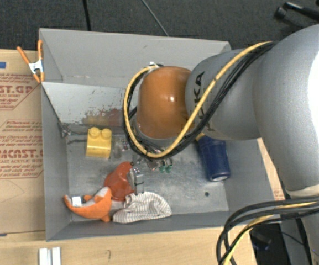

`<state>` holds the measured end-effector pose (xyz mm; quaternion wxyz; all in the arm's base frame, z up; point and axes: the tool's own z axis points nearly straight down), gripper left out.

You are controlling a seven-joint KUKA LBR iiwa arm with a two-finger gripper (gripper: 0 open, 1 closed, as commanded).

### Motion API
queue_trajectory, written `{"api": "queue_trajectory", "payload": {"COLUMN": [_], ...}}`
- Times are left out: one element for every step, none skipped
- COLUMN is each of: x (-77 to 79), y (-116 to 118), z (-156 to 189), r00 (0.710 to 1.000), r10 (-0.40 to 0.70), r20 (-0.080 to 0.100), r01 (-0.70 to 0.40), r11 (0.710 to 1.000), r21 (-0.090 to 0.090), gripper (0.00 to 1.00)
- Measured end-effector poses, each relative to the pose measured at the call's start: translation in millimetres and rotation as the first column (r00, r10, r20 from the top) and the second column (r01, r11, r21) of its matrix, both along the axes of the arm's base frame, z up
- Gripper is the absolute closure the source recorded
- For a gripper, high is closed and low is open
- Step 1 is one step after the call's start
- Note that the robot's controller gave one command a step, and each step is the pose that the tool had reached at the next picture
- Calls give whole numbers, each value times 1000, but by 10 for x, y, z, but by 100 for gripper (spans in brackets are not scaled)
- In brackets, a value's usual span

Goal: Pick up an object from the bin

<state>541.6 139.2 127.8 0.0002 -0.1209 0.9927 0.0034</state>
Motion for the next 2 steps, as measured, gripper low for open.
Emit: {"api": "queue_trajectory", "payload": {"x": [17,84], "y": [5,197], "z": [13,-135], "r00": [1000,995], "r10": [-9,-93], "r20": [-2,-26], "r01": [9,92], "r11": [1000,995], "r21": [2,-26], "gripper": [0,100]}}
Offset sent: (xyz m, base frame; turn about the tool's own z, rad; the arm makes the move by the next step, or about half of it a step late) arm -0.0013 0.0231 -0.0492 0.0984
